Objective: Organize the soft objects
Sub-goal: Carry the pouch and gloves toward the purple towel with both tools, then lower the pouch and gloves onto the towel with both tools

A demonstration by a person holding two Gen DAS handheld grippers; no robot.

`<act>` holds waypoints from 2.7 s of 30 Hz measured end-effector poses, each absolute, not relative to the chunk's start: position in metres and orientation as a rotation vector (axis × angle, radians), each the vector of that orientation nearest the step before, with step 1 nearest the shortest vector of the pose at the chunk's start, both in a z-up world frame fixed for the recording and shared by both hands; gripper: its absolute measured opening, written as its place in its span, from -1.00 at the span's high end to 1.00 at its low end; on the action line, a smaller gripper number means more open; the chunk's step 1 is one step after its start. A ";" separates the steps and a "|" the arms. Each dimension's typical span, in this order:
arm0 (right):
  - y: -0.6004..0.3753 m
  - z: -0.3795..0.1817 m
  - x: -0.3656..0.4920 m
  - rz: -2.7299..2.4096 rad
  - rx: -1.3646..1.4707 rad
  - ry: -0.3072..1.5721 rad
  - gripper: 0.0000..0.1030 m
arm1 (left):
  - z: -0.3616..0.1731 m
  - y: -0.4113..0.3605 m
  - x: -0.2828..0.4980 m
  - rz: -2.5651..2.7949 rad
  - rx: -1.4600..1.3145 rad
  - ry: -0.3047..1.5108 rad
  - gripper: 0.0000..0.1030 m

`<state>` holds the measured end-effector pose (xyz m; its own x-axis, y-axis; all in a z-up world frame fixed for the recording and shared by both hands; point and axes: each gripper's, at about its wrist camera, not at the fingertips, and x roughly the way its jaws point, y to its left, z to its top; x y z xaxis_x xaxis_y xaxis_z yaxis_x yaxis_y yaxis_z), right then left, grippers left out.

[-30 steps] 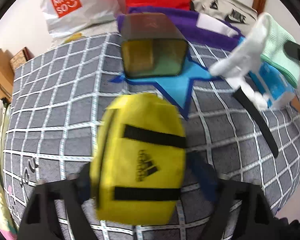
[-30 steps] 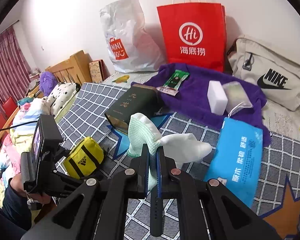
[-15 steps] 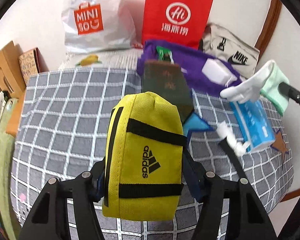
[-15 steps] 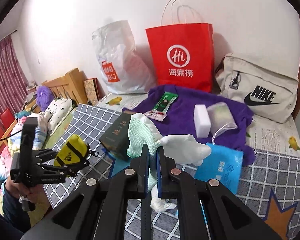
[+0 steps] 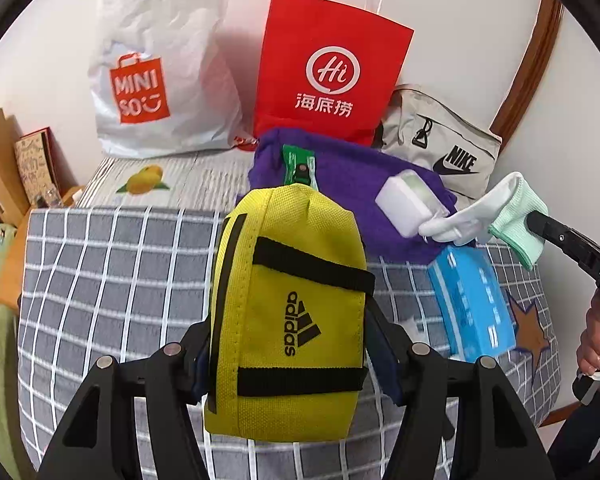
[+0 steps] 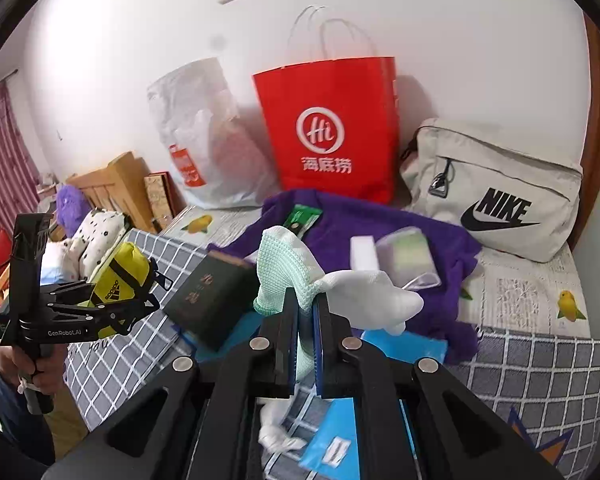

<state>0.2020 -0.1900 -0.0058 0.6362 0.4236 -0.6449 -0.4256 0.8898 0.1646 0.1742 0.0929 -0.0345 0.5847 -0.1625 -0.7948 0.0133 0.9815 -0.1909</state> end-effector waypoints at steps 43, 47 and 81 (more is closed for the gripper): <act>-0.200 -0.090 0.398 0.430 -0.065 0.919 0.83 | -0.082 0.040 0.400 -0.167 -0.120 1.089 -0.20; -0.210 -0.107 0.404 0.424 -0.107 0.984 0.80 | -0.092 0.037 0.409 -0.164 -0.121 1.115 -0.20; -0.245 -0.075 0.394 0.378 -0.015 0.919 0.02 | -0.115 0.009 0.440 -0.105 -0.096 1.168 -0.58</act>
<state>0.3936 -0.2449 -0.0750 0.5452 0.3124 -0.7779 -0.3252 0.9341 0.1472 0.4403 0.0090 -0.1152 0.3883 -0.1329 -0.9119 0.0327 0.9909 -0.1305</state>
